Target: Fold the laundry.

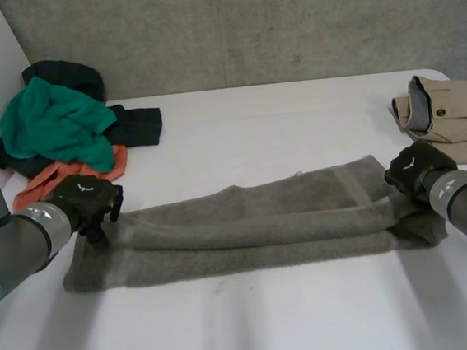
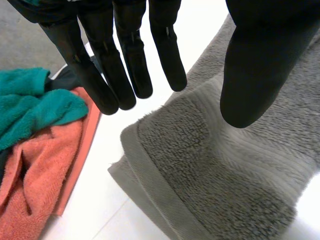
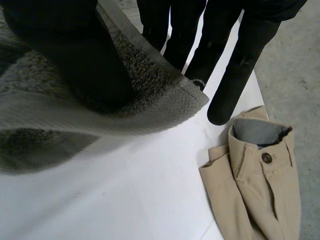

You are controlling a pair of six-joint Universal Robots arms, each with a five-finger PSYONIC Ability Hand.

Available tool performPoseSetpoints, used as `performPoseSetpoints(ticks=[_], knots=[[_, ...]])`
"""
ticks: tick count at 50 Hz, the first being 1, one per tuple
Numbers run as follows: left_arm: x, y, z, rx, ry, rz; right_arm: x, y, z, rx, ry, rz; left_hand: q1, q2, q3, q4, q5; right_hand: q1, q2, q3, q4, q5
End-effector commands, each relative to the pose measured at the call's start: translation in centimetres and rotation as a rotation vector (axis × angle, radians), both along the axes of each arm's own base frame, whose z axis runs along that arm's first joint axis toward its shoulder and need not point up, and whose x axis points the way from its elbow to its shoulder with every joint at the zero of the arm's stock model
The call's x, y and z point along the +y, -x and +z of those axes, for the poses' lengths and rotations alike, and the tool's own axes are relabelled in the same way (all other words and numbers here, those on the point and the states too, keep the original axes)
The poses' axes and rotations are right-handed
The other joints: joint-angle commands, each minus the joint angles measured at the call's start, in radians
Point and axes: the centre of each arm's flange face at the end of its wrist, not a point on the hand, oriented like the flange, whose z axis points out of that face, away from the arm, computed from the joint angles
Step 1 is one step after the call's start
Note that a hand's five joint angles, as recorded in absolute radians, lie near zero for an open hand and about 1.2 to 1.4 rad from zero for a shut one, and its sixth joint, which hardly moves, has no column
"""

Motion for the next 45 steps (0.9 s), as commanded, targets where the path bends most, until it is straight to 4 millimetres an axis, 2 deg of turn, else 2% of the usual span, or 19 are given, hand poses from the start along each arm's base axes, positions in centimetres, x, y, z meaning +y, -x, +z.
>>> performPoseSetpoints(ticks=[1, 6, 14, 17, 18, 19, 20, 21, 26, 27, 30, 31, 34, 35, 39, 41, 45], knots=[[-1.0, 0.1, 0.0, 0.014, 0.042, 0.033, 0.0, -0.2, 0.5, -0.013, 0.025, -0.012, -0.057, -0.064, -0.067, -0.065, -0.064, 0.275, 0.223, 0.214, 0.204, 0.235], [-1.2, 0.7, -0.2, 0.008, 0.050, 0.026, -0.1, 0.0, 0.6, -0.035, 0.022, -0.030, -0.092, -0.100, -0.103, -0.100, -0.099, 0.275, 0.223, 0.214, 0.204, 0.235], [-2.4, 1.0, -2.4, -0.048, 0.007, 0.007, -0.2, 0.3, 0.6, -0.044, 0.021, -0.045, 0.013, 0.006, 0.003, 0.005, 0.006, 0.275, 0.223, 0.214, 0.204, 0.235], [-2.6, 0.7, -3.4, -0.079, -0.025, 0.007, -0.3, 0.4, 0.5, -0.045, 0.019, -0.051, 0.212, 0.205, 0.202, 0.204, 0.205, 0.275, 0.223, 0.214, 0.204, 0.235], [-2.7, 0.6, -3.5, -0.084, -0.028, 0.008, -0.4, 0.5, 0.5, -0.045, 0.019, -0.052, 0.318, 0.310, 0.307, 0.310, 0.311, 0.275, 0.223, 0.214, 0.204, 0.235], [-2.8, 0.5, -3.7, -0.089, -0.031, 0.011, -0.4, 0.6, 0.5, -0.046, 0.016, -0.056, 0.572, 0.564, 0.561, 0.563, 0.564, 0.275, 0.223, 0.214, 0.204, 0.235], [-2.8, 0.4, -3.8, -0.091, -0.036, 0.017, -0.4, 0.7, 0.6, -0.044, 0.017, -0.058, 0.699, 0.692, 0.689, 0.691, 0.692, 0.275, 0.223, 0.214, 0.204, 0.235], [-2.8, 0.2, -3.8, -0.094, -0.038, 0.023, -0.5, 0.7, 0.7, -0.044, 0.020, -0.061, 0.706, 0.698, 0.696, 0.698, 0.699, 0.275, 0.223, 0.214, 0.204, 0.235], [-1.6, -0.1, -2.0, -0.083, -0.017, 0.052, -0.1, 1.1, 2.1, -0.041, 0.016, -0.068, 0.706, 0.699, 0.696, 0.698, 0.699, 0.275, 0.223, 0.214, 0.204, 0.235], [-0.6, -0.1, -0.7, -0.070, -0.001, 0.052, 0.2, 1.4, 3.3, -0.042, 0.018, -0.072, 0.706, 0.699, 0.696, 0.698, 0.699, 0.275, 0.223, 0.214, 0.204, 0.235], [0.9, -0.4, 1.3, -0.050, 0.035, 0.056, 1.1, 1.9, 5.2, -0.036, -0.006, -0.082, 0.706, 0.699, 0.696, 0.698, 0.699, 0.275, 0.223, 0.214, 0.204, 0.235], [2.0, -0.5, 2.4, -0.045, 0.051, 0.051, 1.9, 2.4, 6.3, -0.021, -0.047, -0.085, 0.706, 0.699, 0.696, 0.698, 0.699, 0.275, 0.223, 0.214, 0.204, 0.235], [3.8, -0.6, 3.1, -0.064, 0.030, 0.026, 3.4, 3.0, 7.4, 0.010, -0.148, -0.080, 0.706, 0.699, 0.696, 0.698, 0.699, 0.275, 0.223, 0.214, 0.204, 0.235], [4.9, -0.6, 2.6, -0.097, -0.020, -0.007, 4.2, 3.3, 7.4, 0.026, -0.230, -0.072, 0.706, 0.699, 0.696, 0.698, 0.699, 0.275, 0.223, 0.214, 0.204, 0.235], [5.9, -0.9, 1.2, -0.175, -0.114, -0.078, 5.1, 3.0, 6.6, 0.047, -0.363, -0.030, 0.706, 0.699, 0.696, 0.698, 0.699, 0.275, 0.223, 0.214, 0.204, 0.235], [5.0, -1.2, 0.2, -0.199, -0.133, -0.080, 4.8, 2.7, 5.9, 0.051, -0.378, -0.017, 0.706, 0.699, 0.696, 0.698, 0.699, 0.275, 0.223, 0.214, 0.204, 0.235], [2.4, -1.2, -1.1, -0.221, -0.118, -0.064, 2.9, 2.2, 4.1, 0.057, -0.341, -0.013, 0.706, 0.699, 0.696, 0.698, 0.699, 0.275, 0.223, 0.214, 0.204, 0.235]])
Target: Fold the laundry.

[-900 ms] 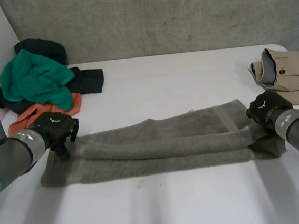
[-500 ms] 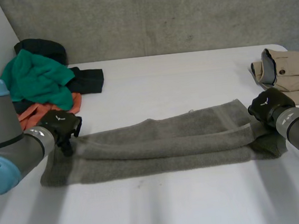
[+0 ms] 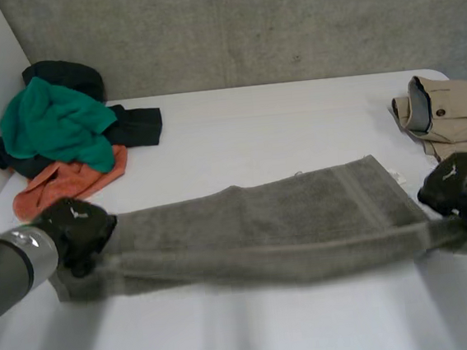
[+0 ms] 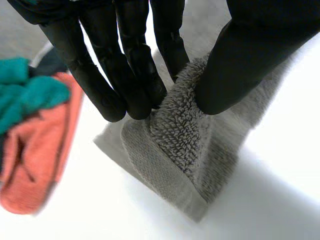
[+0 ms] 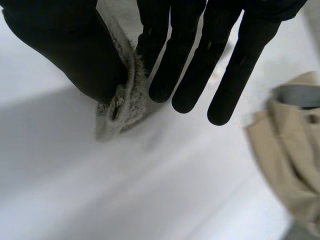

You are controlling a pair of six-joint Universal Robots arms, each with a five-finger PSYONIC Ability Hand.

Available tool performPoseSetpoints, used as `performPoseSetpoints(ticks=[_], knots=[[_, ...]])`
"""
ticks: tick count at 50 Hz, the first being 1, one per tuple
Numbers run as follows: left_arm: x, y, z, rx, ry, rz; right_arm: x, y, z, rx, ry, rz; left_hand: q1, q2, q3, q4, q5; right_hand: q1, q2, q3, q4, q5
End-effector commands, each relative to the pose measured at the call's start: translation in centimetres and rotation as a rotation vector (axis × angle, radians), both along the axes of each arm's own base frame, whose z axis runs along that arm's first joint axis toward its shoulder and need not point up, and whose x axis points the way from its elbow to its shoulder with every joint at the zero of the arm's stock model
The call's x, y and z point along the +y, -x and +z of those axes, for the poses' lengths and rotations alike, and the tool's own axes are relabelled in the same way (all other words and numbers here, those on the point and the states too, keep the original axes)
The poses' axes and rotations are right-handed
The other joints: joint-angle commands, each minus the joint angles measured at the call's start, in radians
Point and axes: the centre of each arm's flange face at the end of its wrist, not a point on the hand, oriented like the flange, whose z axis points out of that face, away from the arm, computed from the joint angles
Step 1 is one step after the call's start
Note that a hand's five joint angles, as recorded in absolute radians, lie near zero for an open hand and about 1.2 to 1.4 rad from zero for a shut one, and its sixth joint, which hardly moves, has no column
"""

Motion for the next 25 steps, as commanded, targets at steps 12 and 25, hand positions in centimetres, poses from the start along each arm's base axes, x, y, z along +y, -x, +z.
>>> performPoseSetpoints(ticks=[12, 25], knots=[[-13.4, 3.3, 12.8, 0.228, 0.802, 0.174, -12.7, -3.6, 11.0, -0.347, 0.840, -0.088, 0.262, 0.203, 0.210, 0.201, 0.239, 0.275, 0.223, 0.214, 0.203, 0.235], [-12.9, 3.4, 17.9, 0.402, 1.028, 0.111, -12.8, -3.1, 17.6, -0.671, 1.156, -0.052, 0.262, 0.203, 0.210, 0.201, 0.239, 0.275, 0.223, 0.214, 0.203, 0.235]])
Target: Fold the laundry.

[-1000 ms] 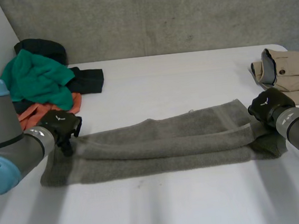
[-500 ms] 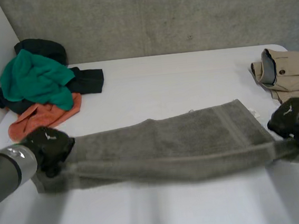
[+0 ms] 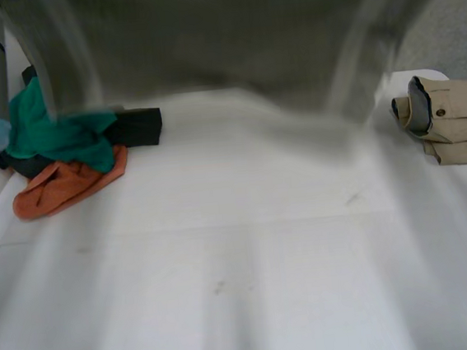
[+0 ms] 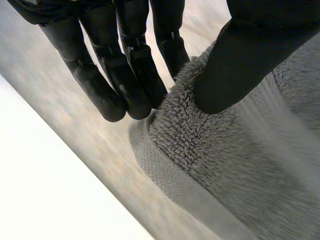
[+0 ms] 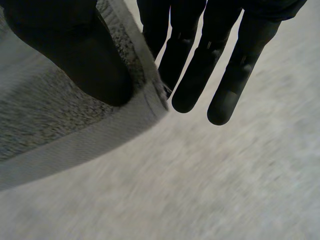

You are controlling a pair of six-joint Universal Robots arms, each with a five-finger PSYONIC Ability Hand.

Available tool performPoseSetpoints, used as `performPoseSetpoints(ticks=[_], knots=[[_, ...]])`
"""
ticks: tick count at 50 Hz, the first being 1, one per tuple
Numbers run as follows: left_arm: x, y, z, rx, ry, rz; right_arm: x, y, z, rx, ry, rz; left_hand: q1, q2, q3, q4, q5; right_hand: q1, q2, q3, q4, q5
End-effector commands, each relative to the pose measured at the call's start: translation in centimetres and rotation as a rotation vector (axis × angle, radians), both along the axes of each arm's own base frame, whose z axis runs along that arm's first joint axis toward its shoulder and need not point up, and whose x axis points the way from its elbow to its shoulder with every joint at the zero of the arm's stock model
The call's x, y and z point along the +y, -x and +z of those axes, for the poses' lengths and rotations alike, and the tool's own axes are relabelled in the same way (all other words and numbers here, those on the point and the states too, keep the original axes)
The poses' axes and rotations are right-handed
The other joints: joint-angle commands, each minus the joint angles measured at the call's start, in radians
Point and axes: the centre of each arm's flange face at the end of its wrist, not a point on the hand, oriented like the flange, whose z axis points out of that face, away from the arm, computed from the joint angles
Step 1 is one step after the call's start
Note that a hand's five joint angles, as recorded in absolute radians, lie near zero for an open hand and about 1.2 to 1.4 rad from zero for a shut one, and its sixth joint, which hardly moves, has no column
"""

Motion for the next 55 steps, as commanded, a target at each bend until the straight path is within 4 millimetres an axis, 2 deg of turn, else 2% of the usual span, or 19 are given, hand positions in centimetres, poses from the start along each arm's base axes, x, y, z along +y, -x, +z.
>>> performPoseSetpoints(ticks=[1, 2, 8, 9, 11, 12, 15, 16, 19, 20, 23, 26, 30, 35, 38, 43, 46, 51, 55], knots=[[0.0, -0.7, -3.2, -0.037, -0.131, -0.004, -0.5, 0.4, -1.7, -0.008, -0.020, 0.037, 0.262, 0.203, 0.209, 0.201, 0.239, 0.275, 0.223, 0.212, 0.200, 0.223], [0.1, -1.0, -5.0, -0.043, -0.200, -0.002, -0.4, 0.2, -3.1, 0.009, -0.073, 0.054, 0.262, 0.203, 0.209, 0.201, 0.239, 0.275, 0.223, 0.212, 0.200, 0.223], [1.1, -1.4, -11.7, -0.033, -0.407, -0.023, 0.2, -0.1, -9.2, 0.078, -0.284, 0.097, 0.262, 0.203, 0.209, 0.201, 0.239, 0.275, 0.223, 0.212, 0.200, 0.223], [1.7, -1.5, -13.9, -0.041, -0.469, -0.026, 0.5, -0.2, -11.5, 0.097, -0.354, 0.109, 0.262, 0.203, 0.209, 0.201, 0.239, 0.275, 0.223, 0.212, 0.200, 0.223], [2.4, -1.5, -16.1, -0.052, -0.528, -0.033, 0.9, 0.0, -14.0, 0.113, -0.426, 0.114, 0.262, 0.203, 0.209, 0.201, 0.239, 0.275, 0.223, 0.212, 0.200, 0.223], [3.1, -1.5, -18.4, -0.065, -0.587, -0.041, 1.2, 0.1, -16.5, 0.133, -0.497, 0.119, 0.262, 0.203, 0.209, 0.201, 0.239, 0.275, 0.223, 0.212, 0.200, 0.223], [4.0, -1.5, -21.8, -0.083, -0.671, -0.059, 1.8, 0.3, -20.4, 0.166, -0.604, 0.124, 0.262, 0.203, 0.209, 0.201, 0.239, 0.275, 0.223, 0.212, 0.200, 0.223], [4.6, -1.6, -24.0, -0.103, -0.728, -0.067, 2.2, 0.5, -22.6, 0.190, -0.663, 0.119, 0.262, 0.203, 0.209, 0.201, 0.239, 0.275, 0.223, 0.212, 0.200, 0.223], [5.5, -1.7, -26.5, -0.127, -0.805, -0.068, 2.8, 1.1, -25.9, 0.244, -0.749, 0.106, 0.262, 0.203, 0.209, 0.201, 0.239, 0.275, 0.223, 0.212, 0.200, 0.223], [6.0, -1.9, -27.8, -0.147, -0.849, -0.068, 2.9, 1.2, -26.4, 0.256, -0.761, 0.103, 0.262, 0.203, 0.209, 0.201, 0.239, 0.275, 0.223, 0.212, 0.200, 0.223], [6.9, -2.2, -29.2, -0.188, -0.918, -0.060, 3.4, 1.5, -27.4, 0.293, -0.791, 0.094, 0.262, 0.203, 0.209, 0.201, 0.239, 0.275, 0.223, 0.212, 0.200, 0.223], [7.5, -2.5, -29.2, -0.206, -0.947, -0.054, 3.7, 1.7, -27.3, 0.307, -0.793, 0.092, 0.154, 0.095, 0.102, 0.093, 0.132, 0.275, 0.223, 0.212, 0.200, 0.223], [8.2, -2.9, -27.8, -0.210, -0.961, -0.050, 4.2, 2.1, -26.6, 0.302, -0.787, 0.082, -0.219, -0.278, -0.271, -0.280, -0.241, 0.275, 0.223, 0.212, 0.200, 0.223], [9.0, -2.7, -24.3, -0.209, -0.911, -0.071, 4.5, 2.7, -25.8, 0.272, -0.777, 0.070, -0.571, -0.630, -0.623, -0.632, -0.594, 0.275, 0.223, 0.212, 0.200, 0.223], [9.0, -2.2, -22.9, -0.204, -0.879, -0.099, 4.6, 2.8, -25.8, 0.263, -0.780, 0.070, -0.622, -0.681, -0.674, -0.683, -0.644, 0.275, 0.223, 0.212, 0.200, 0.223], [7.6, -1.1, -21.0, -0.188, -0.841, -0.158, 4.7, 2.8, -26.0, 0.257, -0.782, 0.072, -0.645, -0.704, -0.697, -0.706, -0.668, 0.275, 0.223, 0.212, 0.200, 0.223], [6.5, -0.8, -21.2, -0.180, -0.865, -0.167, 4.7, 2.8, -26.0, 0.257, -0.780, 0.072, -0.639, -0.698, -0.692, -0.700, -0.662, 0.275, 0.223, 0.212, 0.200, 0.223], [4.2, -0.4, -23.1, -0.191, -0.984, -0.154, 4.6, 3.0, -26.1, 0.254, -0.781, 0.066, -0.590, -0.649, -0.642, -0.651, -0.612, 0.275, 0.223, 0.212, 0.200, 0.223], [3.7, -0.3, -24.7, -0.211, -1.104, -0.145, 4.5, 3.2, -26.0, 0.250, -0.781, 0.062, -0.499, -0.558, -0.551, -0.560, -0.521, 0.275, 0.223, 0.212, 0.200, 0.223]])
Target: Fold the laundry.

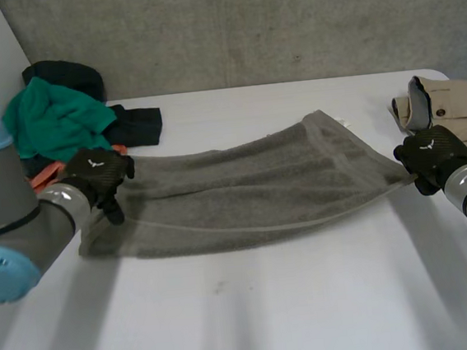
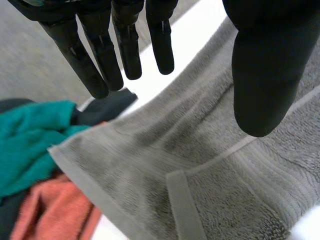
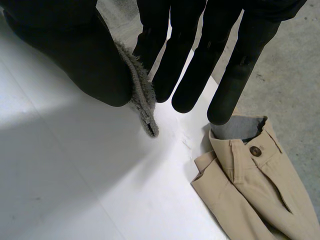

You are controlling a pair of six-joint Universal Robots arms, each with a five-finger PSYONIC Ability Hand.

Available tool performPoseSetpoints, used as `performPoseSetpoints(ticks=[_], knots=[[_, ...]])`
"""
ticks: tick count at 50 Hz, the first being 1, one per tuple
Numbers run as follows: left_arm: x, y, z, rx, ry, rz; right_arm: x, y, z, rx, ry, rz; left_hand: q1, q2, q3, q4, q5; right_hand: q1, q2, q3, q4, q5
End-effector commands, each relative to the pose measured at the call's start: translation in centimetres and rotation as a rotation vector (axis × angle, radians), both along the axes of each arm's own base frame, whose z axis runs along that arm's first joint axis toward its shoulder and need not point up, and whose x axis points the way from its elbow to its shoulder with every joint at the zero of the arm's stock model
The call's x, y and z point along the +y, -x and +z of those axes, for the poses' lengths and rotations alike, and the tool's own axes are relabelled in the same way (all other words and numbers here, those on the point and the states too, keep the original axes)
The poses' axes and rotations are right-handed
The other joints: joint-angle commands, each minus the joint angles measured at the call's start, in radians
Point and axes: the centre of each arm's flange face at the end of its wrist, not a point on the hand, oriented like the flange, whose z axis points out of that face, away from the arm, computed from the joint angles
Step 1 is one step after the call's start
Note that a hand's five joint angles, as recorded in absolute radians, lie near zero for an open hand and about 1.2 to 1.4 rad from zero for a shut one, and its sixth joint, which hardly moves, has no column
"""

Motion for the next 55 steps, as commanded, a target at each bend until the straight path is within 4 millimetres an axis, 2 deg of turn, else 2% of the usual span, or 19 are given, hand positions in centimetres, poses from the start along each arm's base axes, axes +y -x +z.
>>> performPoseSetpoints(ticks=[1, 9, 20, 23, 24, 25, 27, 32, 37, 41, 47, 50, 51, 55], knots=[[-1.5, 0.1, -2.8, -0.050, -0.183, 0.017, -0.2, 0.3, 0.1, 0.000, 0.002, -0.009, 0.153, 0.160, 0.158, 0.163, 0.162, 0.275, 0.223, 0.212, 0.200, 0.220], [-1.8, 0.3, -4.2, -0.071, -0.229, 0.018, -0.3, 0.6, 0.3, 0.001, 0.008, -0.016, 0.062, 0.069, 0.067, 0.072, 0.071, 0.275, 0.223, 0.212, 0.200, 0.220], [-2.1, -0.6, -5.8, -0.131, -0.226, 0.023, -0.4, 0.8, 0.3, 0.000, 0.008, -0.019, 0.100, 0.107, 0.105, 0.110, 0.109, 0.275, 0.223, 0.212, 0.200, 0.220], [-2.1, -0.7, -5.8, -0.133, -0.223, 0.020, -0.4, 0.7, 0.3, 0.002, 0.009, -0.017, 0.282, 0.288, 0.287, 0.291, 0.290, 0.275, 0.223, 0.212, 0.200, 0.220], [-2.0, -0.7, -5.7, -0.131, -0.220, 0.019, -0.3, 0.7, 0.3, 0.002, 0.009, -0.016, 0.399, 0.405, 0.404, 0.408, 0.407, 0.275, 0.223, 0.212, 0.200, 0.220], [-1.9, -0.6, -5.5, -0.127, -0.218, 0.014, -0.3, 0.7, 0.3, 0.002, 0.009, -0.016, 0.682, 0.688, 0.687, 0.691, 0.691, 0.275, 0.223, 0.212, 0.200, 0.220], [-1.8, -0.5, -5.2, -0.123, -0.213, 0.010, -0.3, 0.7, 0.2, 0.002, 0.007, -0.016, 0.918, 0.925, 0.923, 0.927, 0.927, 0.275, 0.223, 0.212, 0.200, 0.220], [-1.2, -0.9, -3.8, -0.123, -0.174, 0.035, -0.2, 0.7, 0.6, 0.003, 0.012, -0.022, 0.919, 0.926, 0.924, 0.928, 0.928, 0.275, 0.223, 0.212, 0.200, 0.220], [0.8, -1.5, -1.2, -0.090, -0.092, 0.059, -0.1, 1.1, 1.9, -0.008, 0.029, -0.032, 0.919, 0.926, 0.924, 0.928, 0.928, 0.275, 0.223, 0.212, 0.200, 0.220], [2.3, -2.0, -0.4, -0.078, -0.046, 0.047, 0.4, 1.3, 2.8, -0.007, 0.019, -0.032, 0.919, 0.926, 0.924, 0.928, 0.928, 0.275, 0.223, 0.212, 0.200, 0.220], [3.9, -3.0, -0.7, -0.111, -0.048, 0.025, 2.0, 1.4, 3.7, 0.017, -0.054, -0.004, 0.919, 0.926, 0.924, 0.928, 0.928, 0.275, 0.223, 0.212, 0.200, 0.220], [4.8, -3.1, -1.6, -0.126, -0.080, -0.009, 2.8, 1.5, 3.8, 0.046, -0.100, 0.032, 0.919, 0.926, 0.924, 0.928, 0.928, 0.275, 0.223, 0.212, 0.200, 0.220], [5.1, -3.2, -2.2, -0.134, -0.096, -0.025, 3.1, 1.5, 3.7, 0.053, -0.119, 0.051, 0.844, 0.850, 0.849, 0.853, 0.853, 0.275, 0.223, 0.212, 0.200, 0.220], [5.0, -3.5, -3.8, -0.152, -0.145, -0.036, 3.8, 1.3, 2.9, 0.057, -0.165, 0.084, 0.741, 0.747, 0.746, 0.750, 0.749, 0.275, 0.223, 0.212, 0.200, 0.220]])
